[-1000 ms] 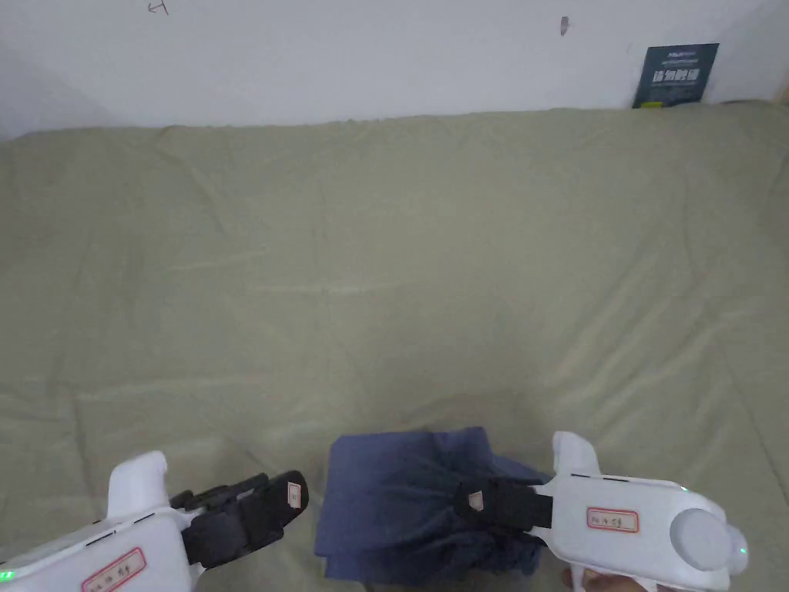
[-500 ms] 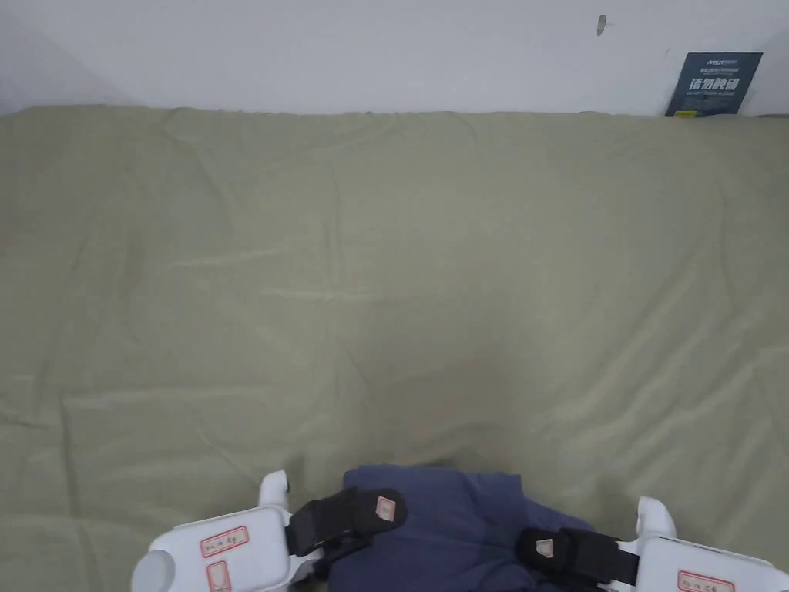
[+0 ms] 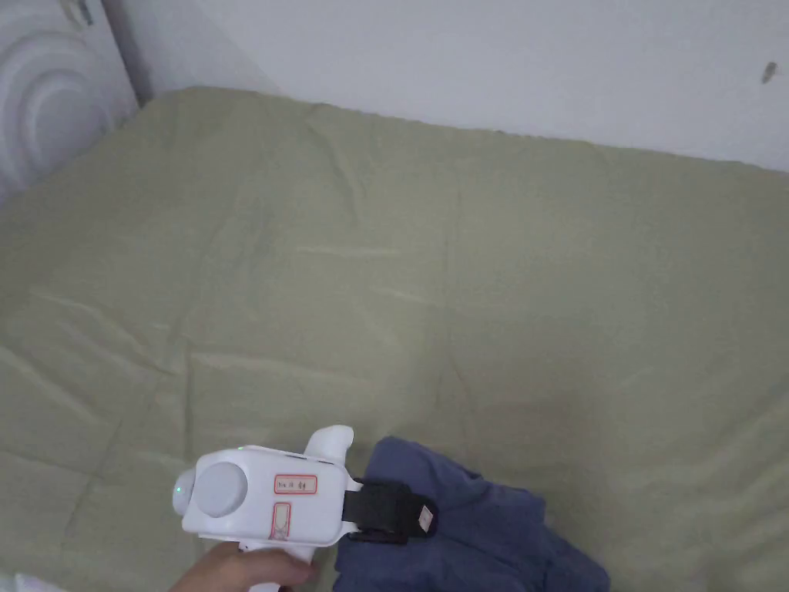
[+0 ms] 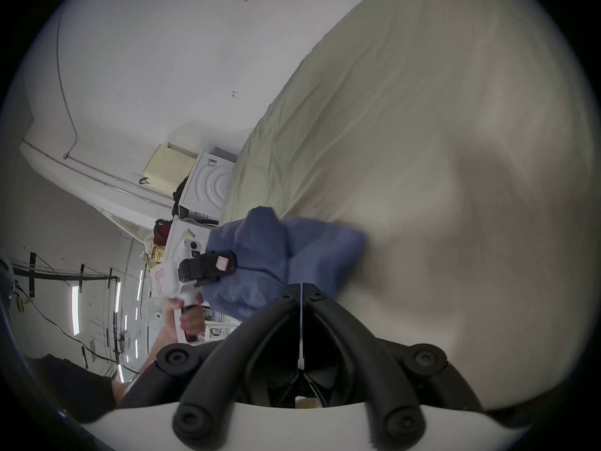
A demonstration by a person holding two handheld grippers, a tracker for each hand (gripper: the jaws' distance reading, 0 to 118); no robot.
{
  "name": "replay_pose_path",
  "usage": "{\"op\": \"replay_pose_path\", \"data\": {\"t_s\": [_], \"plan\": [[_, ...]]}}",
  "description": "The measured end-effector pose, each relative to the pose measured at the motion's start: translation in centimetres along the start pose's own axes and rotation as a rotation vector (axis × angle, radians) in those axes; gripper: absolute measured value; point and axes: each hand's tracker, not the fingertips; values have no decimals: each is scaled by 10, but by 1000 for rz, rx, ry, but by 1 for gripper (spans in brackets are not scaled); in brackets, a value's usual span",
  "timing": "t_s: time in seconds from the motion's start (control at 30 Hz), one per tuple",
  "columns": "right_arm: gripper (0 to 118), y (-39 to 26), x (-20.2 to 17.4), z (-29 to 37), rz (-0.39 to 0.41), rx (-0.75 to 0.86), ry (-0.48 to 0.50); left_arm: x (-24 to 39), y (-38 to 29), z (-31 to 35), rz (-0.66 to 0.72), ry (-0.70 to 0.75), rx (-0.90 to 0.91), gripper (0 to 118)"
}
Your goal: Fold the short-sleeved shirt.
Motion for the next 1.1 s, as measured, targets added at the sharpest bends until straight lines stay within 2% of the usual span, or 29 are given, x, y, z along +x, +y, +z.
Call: {"op": "replay_pose_path", "data": {"t_s": [0.13, 0.23, 0.33, 0.47, 0.53, 0.57, 0.6, 0.63, 0.67, 0.77, 0.83, 0.87, 0.93, 1.03, 1.1], "plan": [[3, -14, -7, 4, -8, -1, 5, -60, 36, 96, -17, 184, 44, 33], [3, -25, -15, 3, -18, -6, -26, -112, 63, 162, -9, 337, 46, 33], [3, -36, -19, 4, -37, 5, -43, -165, 93, 215, 9, 473, -7, 33], [3, -41, -23, 3, -63, 26, -73, -206, 106, 248, 26, 571, -72, 33], [3, -43, -24, 2, -70, 29, -82, -218, 103, 251, 95, 533, -56, 36], [3, -42, -25, 3, -72, 31, -82, -222, 100, 250, 119, 502, -32, 61], [3, -42, -26, 2, -74, 33, -83, -222, 96, 248, 105, 551, -21, 88], [3, -42, -27, 2, -77, 36, -85, -221, 94, 248, 69, 626, -16, 107], [3, -41, -28, 2, -79, 36, -87, -220, 91, 252, 55, 631, -13, 111], [3, -39, -35, 5, -61, 33, -87, -217, 83, 284, 95, 630, 28, 110], [3, -38, -38, 8, -38, 33, -72, -212, 77, 310, 119, 753, 85, 110], [3, -37, -41, 10, -25, 35, -69, -206, 74, 321, 135, 818, 103, 106], [3, -36, -50, 13, 3, 40, -73, -187, 65, 340, 116, 843, 167, 85], [3, -32, -70, 22, 76, 66, -135, -140, 46, 354, 109, 862, 347, 18], [3, -27, -85, 31, 126, 81, -200, -100, 29, 354, 23, 890, 534, 15]]}}
